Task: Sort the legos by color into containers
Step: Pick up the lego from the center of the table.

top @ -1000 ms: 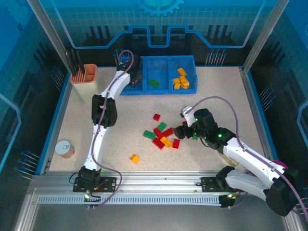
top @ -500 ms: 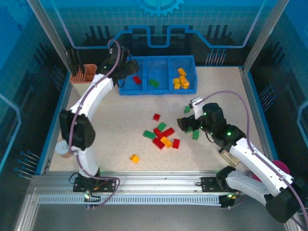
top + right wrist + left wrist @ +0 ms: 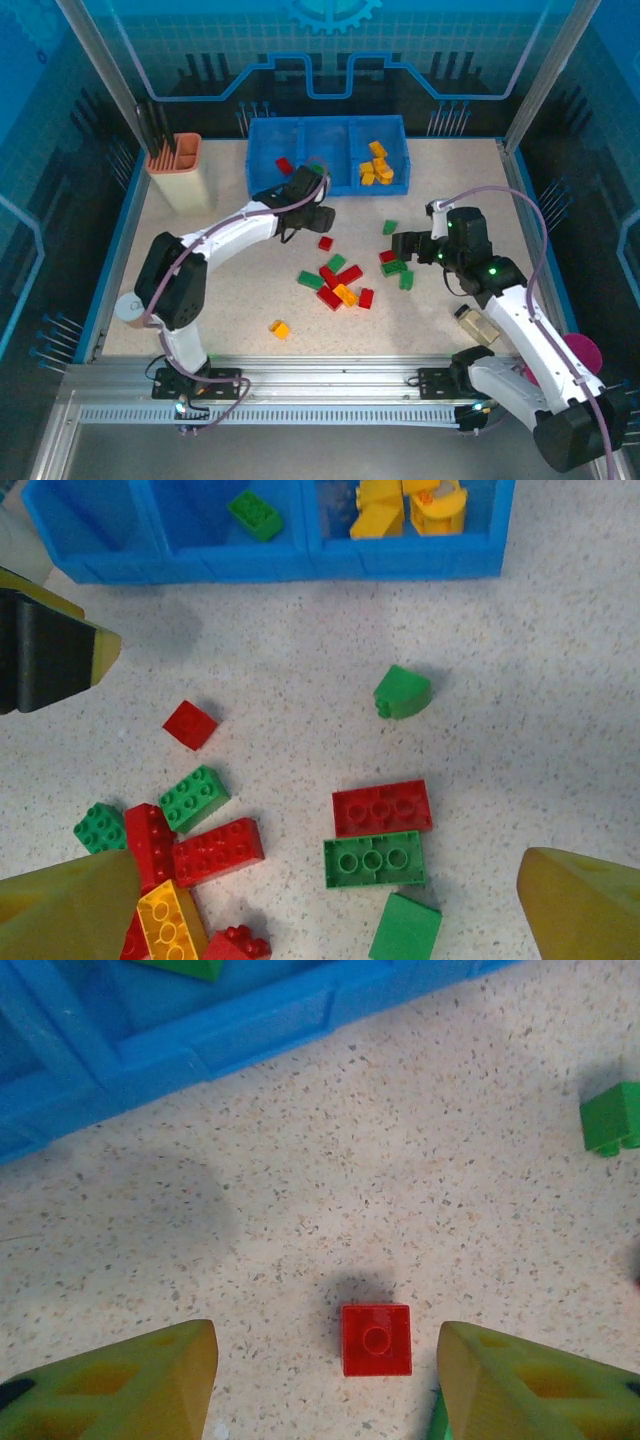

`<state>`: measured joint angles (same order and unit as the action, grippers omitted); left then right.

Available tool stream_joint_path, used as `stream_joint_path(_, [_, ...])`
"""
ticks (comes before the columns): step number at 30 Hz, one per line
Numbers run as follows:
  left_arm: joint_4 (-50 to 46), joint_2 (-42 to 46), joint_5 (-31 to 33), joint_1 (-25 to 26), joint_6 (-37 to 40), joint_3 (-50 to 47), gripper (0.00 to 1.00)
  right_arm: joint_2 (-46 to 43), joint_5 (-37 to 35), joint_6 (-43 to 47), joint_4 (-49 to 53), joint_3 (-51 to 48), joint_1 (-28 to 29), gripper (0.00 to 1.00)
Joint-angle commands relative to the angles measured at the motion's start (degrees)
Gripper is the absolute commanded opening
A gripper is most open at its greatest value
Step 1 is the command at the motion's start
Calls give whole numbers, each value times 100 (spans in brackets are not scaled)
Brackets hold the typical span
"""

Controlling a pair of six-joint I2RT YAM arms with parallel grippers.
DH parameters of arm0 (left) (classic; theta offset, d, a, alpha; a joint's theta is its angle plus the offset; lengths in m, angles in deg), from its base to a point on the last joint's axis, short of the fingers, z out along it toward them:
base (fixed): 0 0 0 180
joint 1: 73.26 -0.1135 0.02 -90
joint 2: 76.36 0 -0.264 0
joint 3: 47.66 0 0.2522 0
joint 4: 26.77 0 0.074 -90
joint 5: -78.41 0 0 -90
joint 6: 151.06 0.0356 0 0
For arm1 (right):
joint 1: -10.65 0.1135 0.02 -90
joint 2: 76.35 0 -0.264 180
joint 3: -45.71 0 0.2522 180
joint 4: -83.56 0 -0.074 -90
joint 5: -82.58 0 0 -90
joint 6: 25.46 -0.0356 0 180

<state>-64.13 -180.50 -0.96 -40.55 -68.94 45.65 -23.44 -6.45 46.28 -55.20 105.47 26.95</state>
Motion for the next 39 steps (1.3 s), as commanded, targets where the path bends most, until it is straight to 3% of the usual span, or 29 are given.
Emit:
stream_joint_path(1, [303,-226,-195,-7,283,-28,62,194,350,-105,249,110,-109,97])
stream_joint_path(13, [153,-1047,-369,310,272,190,64,274,281,-36,69,-101,-170,98])
stream_joint_path(20, [-140,-1468,-135,367,123,472,61,273,254,-28,-6,-214,-205,98])
stream_joint_path(26, [-257,-1659,95,367,-15,574,49,247,263,5,-23,-257,-247,99])
stream_joint_path(32, [-408,-1776,185,359,-134,641,29,309,119,-69,34,-254,-282,99])
stream_joint_path(39, [-488,-1669,158,341,-299,513,13,1307,-162,-338,-2,207,-337,97])
